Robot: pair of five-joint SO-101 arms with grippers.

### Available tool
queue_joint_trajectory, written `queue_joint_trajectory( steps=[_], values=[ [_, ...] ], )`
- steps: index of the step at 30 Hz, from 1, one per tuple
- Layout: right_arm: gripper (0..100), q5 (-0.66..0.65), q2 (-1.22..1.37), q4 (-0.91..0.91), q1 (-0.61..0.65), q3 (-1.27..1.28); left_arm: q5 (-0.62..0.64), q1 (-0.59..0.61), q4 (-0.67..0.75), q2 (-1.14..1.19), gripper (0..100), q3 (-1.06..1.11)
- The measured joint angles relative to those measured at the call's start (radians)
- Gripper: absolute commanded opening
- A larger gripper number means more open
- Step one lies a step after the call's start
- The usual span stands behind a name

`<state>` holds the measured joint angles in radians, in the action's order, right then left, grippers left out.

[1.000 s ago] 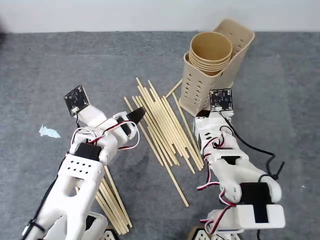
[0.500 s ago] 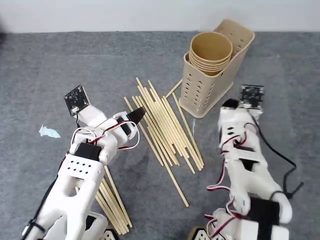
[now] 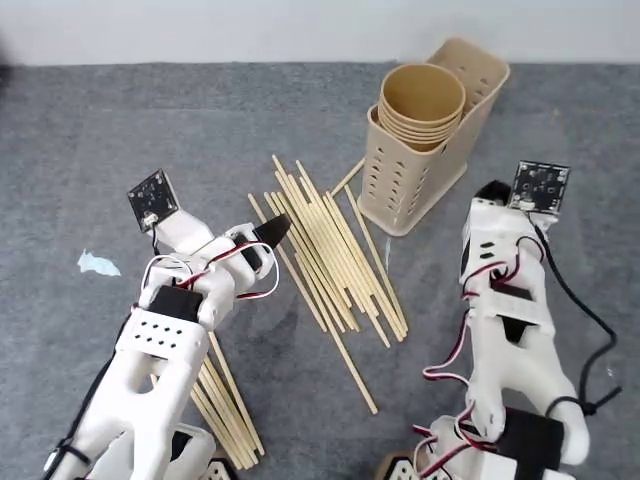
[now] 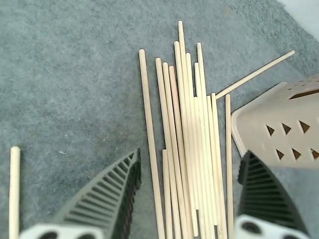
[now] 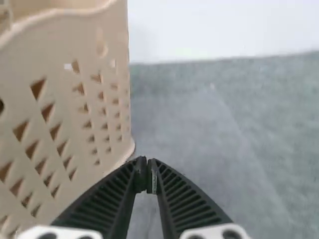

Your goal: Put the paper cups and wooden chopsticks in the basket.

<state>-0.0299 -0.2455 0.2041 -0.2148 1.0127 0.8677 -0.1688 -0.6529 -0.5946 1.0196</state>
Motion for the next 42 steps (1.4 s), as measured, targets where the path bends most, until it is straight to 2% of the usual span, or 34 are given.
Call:
queue_joint_trajectory(
  steps=[6, 11, 19, 23, 31, 36, 39, 42],
  values=[
    [0.8, 0.157, -0.058, -0.315, 0.000, -0.167, 0.000, 0.000, 0.000, 0.000, 30, 0.000],
    [0.9, 0.218, -0.133, -0.589, 0.014, -0.301, 0.000, 0.000, 0.000, 0.000, 30, 0.000],
    [1.5, 0.230, -0.315, -0.781, 0.084, -0.331, 0.000, 0.000, 0.000, 0.000, 30, 0.000],
    [8.2, 0.229, -0.404, -0.879, 0.161, -0.350, 0.000, 0.000, 0.000, 0.000, 30, 0.000],
    [9.2, 0.221, -0.437, -1.241, 0.310, -0.566, 0.000, 0.000, 0.000, 0.000, 30, 0.000],
    [9.2, 0.218, -0.437, -1.264, 0.417, -0.624, -0.003, 0.015, 0.000, 0.000, 30, 0.000],
    [8.9, 0.218, -0.436, -1.180, 0.494, -0.606, 0.000, 0.069, 0.000, 0.000, 30, 0.000],
    [2.0, 0.218, -0.402, -1.053, 0.540, -0.549, 0.002, 0.112, 0.005, 0.000, 30, 0.000]
  ],
)
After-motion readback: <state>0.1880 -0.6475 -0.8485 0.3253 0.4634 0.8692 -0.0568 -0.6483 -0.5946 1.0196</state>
